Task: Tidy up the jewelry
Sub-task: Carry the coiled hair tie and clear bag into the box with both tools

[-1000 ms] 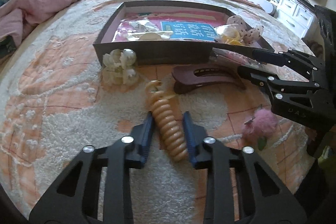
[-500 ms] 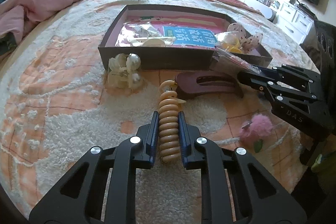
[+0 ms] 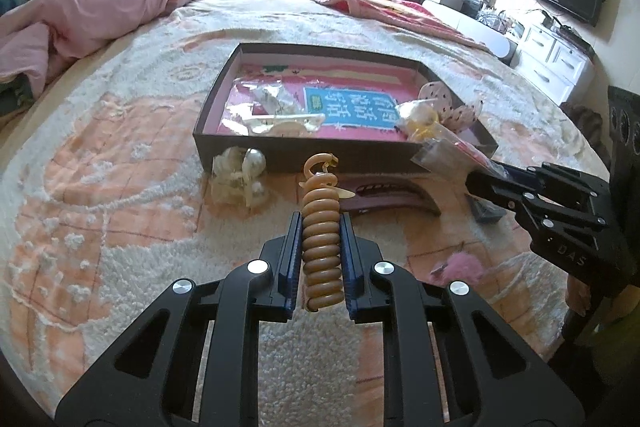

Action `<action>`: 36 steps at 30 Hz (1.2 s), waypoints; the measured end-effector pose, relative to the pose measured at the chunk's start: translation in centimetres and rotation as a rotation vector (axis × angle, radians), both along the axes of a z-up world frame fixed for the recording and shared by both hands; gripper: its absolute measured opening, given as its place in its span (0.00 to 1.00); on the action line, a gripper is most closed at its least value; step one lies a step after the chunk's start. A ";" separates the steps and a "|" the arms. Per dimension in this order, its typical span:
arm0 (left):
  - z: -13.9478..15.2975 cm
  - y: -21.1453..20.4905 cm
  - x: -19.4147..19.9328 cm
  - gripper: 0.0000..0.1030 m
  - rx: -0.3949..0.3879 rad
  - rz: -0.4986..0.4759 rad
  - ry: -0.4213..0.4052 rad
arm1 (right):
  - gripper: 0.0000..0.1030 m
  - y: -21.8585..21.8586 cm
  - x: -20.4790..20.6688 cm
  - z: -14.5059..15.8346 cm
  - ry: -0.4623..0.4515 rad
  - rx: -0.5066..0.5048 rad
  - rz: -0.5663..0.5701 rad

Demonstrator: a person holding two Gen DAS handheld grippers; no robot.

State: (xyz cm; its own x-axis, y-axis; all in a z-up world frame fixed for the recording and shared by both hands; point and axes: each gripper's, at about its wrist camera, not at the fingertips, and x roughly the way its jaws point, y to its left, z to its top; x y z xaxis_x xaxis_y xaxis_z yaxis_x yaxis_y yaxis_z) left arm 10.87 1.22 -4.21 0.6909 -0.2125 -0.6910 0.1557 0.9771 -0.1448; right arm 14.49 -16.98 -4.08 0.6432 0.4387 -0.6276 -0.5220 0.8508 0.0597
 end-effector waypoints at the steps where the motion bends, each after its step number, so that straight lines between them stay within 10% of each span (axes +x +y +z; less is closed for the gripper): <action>1: 0.1 0.0 0.1 0.11 -0.001 -0.001 -0.001 | 0.20 -0.1 -0.1 0.1 -0.001 0.003 -0.002; 36: 1.9 -6.3 6.7 0.11 0.010 -0.092 -0.028 | 0.20 -5.7 3.8 1.9 -0.033 0.066 -0.172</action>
State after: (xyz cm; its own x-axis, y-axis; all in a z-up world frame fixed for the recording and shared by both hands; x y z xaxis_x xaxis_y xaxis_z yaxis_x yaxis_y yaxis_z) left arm 17.52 -5.11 -2.32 0.6882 -0.2688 -0.6738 0.2483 0.9600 -0.1294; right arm 18.30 -22.65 -2.16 0.7323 0.3601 -0.5780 -0.3716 0.9225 0.1039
